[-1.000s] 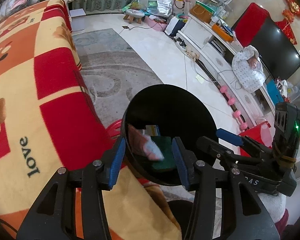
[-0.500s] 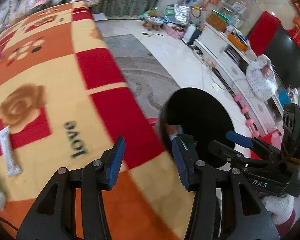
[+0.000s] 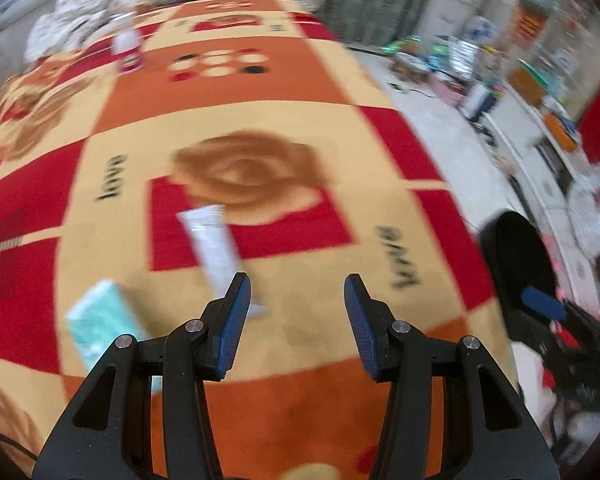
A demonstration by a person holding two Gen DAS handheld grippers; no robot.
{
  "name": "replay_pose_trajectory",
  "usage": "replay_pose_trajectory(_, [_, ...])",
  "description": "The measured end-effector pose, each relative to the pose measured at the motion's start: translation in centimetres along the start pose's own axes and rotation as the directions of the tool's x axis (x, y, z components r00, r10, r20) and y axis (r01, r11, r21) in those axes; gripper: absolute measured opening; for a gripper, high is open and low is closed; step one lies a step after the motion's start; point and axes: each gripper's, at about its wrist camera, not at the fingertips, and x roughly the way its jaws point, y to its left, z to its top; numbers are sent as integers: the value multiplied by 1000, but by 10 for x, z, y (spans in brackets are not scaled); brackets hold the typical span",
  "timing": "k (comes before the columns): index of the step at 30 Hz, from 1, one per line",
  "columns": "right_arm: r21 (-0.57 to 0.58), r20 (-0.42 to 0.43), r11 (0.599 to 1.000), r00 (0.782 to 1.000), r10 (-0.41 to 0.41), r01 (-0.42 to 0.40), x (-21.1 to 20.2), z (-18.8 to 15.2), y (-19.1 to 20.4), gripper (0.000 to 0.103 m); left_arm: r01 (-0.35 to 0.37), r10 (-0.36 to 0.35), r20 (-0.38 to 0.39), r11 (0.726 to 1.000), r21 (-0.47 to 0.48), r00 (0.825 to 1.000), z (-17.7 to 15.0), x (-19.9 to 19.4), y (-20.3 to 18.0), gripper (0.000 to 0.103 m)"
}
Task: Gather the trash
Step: 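Move both empty grippers back over the blanket, then grasp the white stick packet with the left gripper while the right grasps the teal tissue pack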
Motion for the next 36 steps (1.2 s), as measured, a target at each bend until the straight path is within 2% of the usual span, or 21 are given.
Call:
replay_pose_trajectory(2, [-20,-13,1000,1000,18,-18,7,0,12,75,-36,35,-4,999,-35,999,6,7,17,47])
replay_pose_trajectory(6, [-61,-36,997,999,37,-39,17,-1,34,75,-41,38,-33,994,-97,999,12,24,37,47])
replay_pose_trajectory(10, [-81,-41,995,998,49,-52,18,0,45,75,-45,37,-72,992,-117,997,15,40,39,47])
replay_pose_trajectory(13, [-87,-44,995,998,51,-55,19,1,49,75,-31,27,-49,994,-101,998,17,42,36,44])
replay_pose_trajectory(14, [-88,-46,995,998,52,-56,20,2,50,75,-17,12,-48,995,-101,999,18,43,36,40])
replay_pose_trajectory(15, [-89,-48,995,998,52,-56,21,2,51,75,-14,10,-40,995,-98,999,19,43,35,21])
replay_pose_trajectory(16, [-90,-51,994,997,51,-55,22,2,52,75,-9,5,-43,996,-91,999,19,44,34,15])
replay_pose_trajectory(17, [-90,-54,994,997,51,-55,23,2,53,75,-1,-3,-42,996,-90,999,19,44,35,15])
replay_pose_trajectory(26, [-128,-79,989,994,71,-81,32,2,77,75,73,-70,38,995,-68,997,11,-10,42,14])
replay_pose_trajectory(36, [-223,-126,964,984,123,-148,55,-3,137,75,-9,15,91,997,-72,996,-17,-61,89,14])
